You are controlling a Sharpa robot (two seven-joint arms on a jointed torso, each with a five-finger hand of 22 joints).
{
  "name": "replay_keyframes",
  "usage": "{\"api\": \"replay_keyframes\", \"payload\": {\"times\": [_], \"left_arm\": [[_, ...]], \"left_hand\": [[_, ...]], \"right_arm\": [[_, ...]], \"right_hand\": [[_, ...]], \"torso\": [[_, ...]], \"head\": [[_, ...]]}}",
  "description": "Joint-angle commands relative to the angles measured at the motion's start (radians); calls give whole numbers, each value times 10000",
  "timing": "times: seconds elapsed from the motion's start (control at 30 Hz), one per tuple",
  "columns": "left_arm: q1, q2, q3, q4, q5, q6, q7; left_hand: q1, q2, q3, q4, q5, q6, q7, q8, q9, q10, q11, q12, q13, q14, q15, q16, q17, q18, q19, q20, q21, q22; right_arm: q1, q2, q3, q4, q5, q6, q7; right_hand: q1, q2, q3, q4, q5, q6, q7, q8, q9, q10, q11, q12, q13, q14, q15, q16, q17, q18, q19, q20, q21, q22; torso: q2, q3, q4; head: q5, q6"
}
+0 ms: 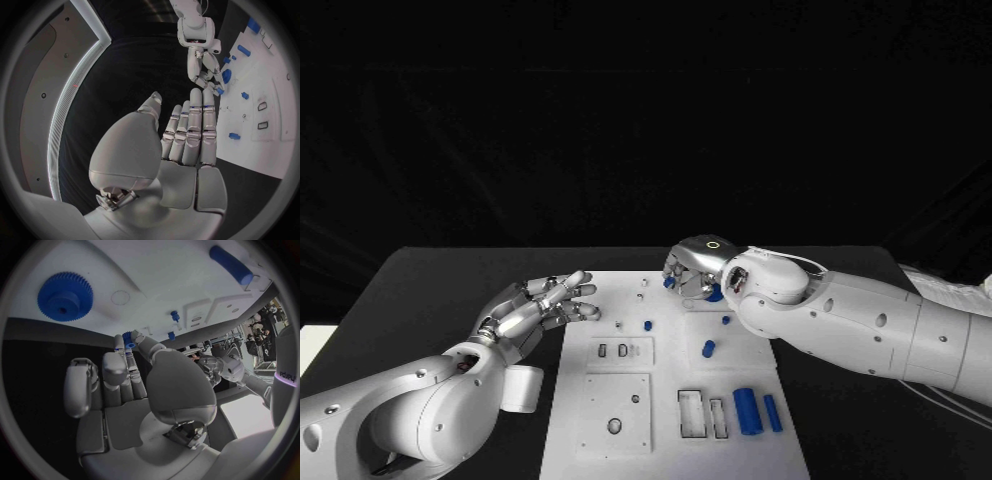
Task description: Assemble the parts on the task board
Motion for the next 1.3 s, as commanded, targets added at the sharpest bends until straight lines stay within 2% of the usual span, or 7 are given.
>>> {"api": "replay_keyframes", "payload": {"times": [0.03,0.3,0.53,0.73,1.3], "left_arm": [[17,27,8,-3,19,137,23],[18,48,9,-8,20,147,23],[19,60,9,-15,20,162,12],[19,77,9,-30,20,171,1],[19,95,9,-14,20,195,-20]], "left_hand": [[-4,77,19,-62,-26,-18,56,-63,-14,-26,62,-36,-16,-64,2,-45,18,9,-85,23,48,-11],[1,79,22,-70,-27,-22,59,-69,-13,-31,66,-44,-16,-73,6,-55,21,7,-92,25,47,-12],[1,79,22,-70,-27,-22,59,-69,-13,-31,66,-44,-16,-73,6,-55,21,7,-92,25,47,-12],[1,79,22,-70,-27,-22,59,-69,-13,-31,66,-44,-16,-73,6,-55,21,7,-92,25,47,-12],[5,81,25,-81,-29,-28,65,-80,-12,-38,72,-56,-16,-88,13,-76,27,6,-105,31,45,-15]], "right_arm": [[9,202,10,-211,-1,-655,-236],[15,738,12,-746,26,-718,-134],[13,1081,10,-1046,36,-696,-33],[11,1222,10,-1156,37,-636,15],[10,1417,4,-1416,-13,-110,-124]], "right_hand": [[15,56,13,56,-41,145,-58,50,164,46,-3,-5,0,66,-59,2,-20,-76,31,-67,43,6],[35,15,40,60,-45,131,-50,29,168,28,3,-23,-8,49,-59,-34,-84,-71,18,-70,33,-18],[37,0,45,62,-46,128,-47,24,170,22,5,-28,-10,46,-58,-39,-93,-72,17,-71,34,-17],[34,-17,48,68,-51,124,-42,17,171,17,9,-30,-12,38,-56,-57,-124,-72,14,-71,33,-20],[5,-89,58,117,-85,98,-23,-18,177,-16,27,-39,-17,16,-43,-96,-193,-65,-10,-65,14,-60]], "torso": [[15,-11,24],[56,2,56],[92,-28,104],[128,-48,134],[141,-48,152]], "head": [[-32,47],[16,62],[-16,71],[-83,90],[-82,38]]}}
